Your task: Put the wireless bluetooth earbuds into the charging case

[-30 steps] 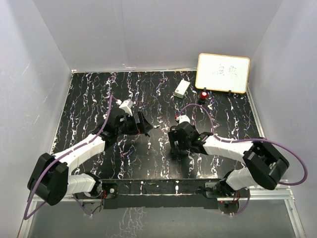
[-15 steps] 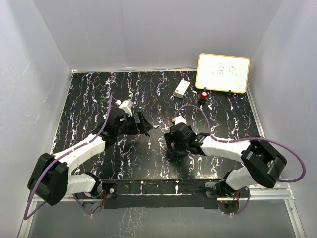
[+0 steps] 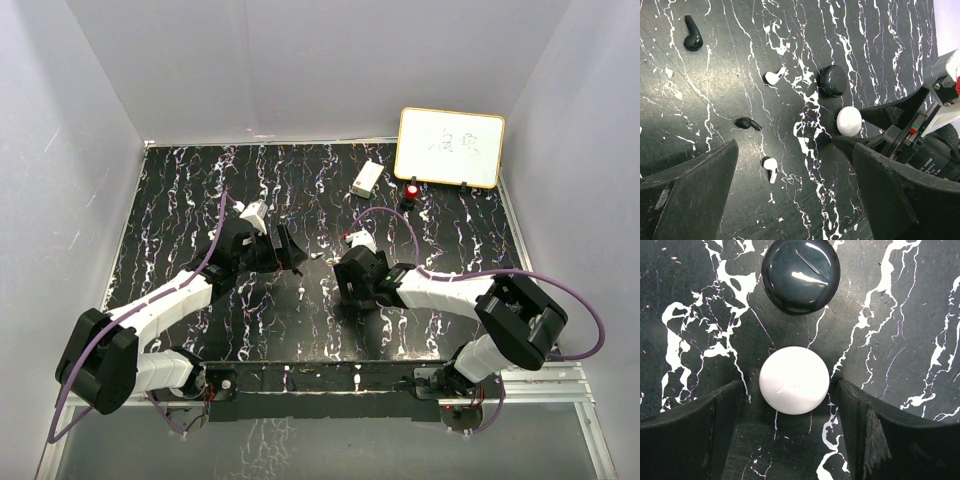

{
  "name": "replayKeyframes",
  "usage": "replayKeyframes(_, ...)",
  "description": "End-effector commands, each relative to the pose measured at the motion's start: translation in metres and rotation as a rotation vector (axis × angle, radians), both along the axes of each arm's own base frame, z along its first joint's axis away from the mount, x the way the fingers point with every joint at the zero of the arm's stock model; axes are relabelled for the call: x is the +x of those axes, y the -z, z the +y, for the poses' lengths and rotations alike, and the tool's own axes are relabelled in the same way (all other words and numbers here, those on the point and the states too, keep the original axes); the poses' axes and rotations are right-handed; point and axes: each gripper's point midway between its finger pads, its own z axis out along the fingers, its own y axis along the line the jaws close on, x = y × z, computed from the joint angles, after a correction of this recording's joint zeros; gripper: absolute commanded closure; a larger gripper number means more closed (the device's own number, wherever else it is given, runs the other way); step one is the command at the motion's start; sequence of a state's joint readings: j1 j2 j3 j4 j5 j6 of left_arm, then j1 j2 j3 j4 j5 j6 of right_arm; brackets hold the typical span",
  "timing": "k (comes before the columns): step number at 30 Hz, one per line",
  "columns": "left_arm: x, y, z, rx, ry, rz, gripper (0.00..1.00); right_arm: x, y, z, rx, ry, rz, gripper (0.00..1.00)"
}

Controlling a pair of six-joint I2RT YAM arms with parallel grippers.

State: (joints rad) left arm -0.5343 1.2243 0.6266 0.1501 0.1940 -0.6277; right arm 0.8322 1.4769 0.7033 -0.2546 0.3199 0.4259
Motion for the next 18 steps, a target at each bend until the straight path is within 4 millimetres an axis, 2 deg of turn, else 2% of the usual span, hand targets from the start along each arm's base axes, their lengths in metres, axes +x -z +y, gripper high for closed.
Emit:
replayKeyframes(1,0.0019,-0.0112,-0.0007,-0.001,0.001,-0.028,0.04,0.0070,-0.0069,-0.0020,-0.031,0.028,-0.024,0.28)
replayKeyframes(9,0.0020,-0.0113,0.0000,0.002,-0.002,-0.031,0.06,0.0022,-0.0052,-0.0037,-0.028,0.030,-0.007,0.38)
replayKeyframes(18,0.0012,-0.0115,0.0004,0.001,-0.001,-0.030,0.07,0.0026,-0.0018,-0.0015,-0.032,0.024,0.002,0.55)
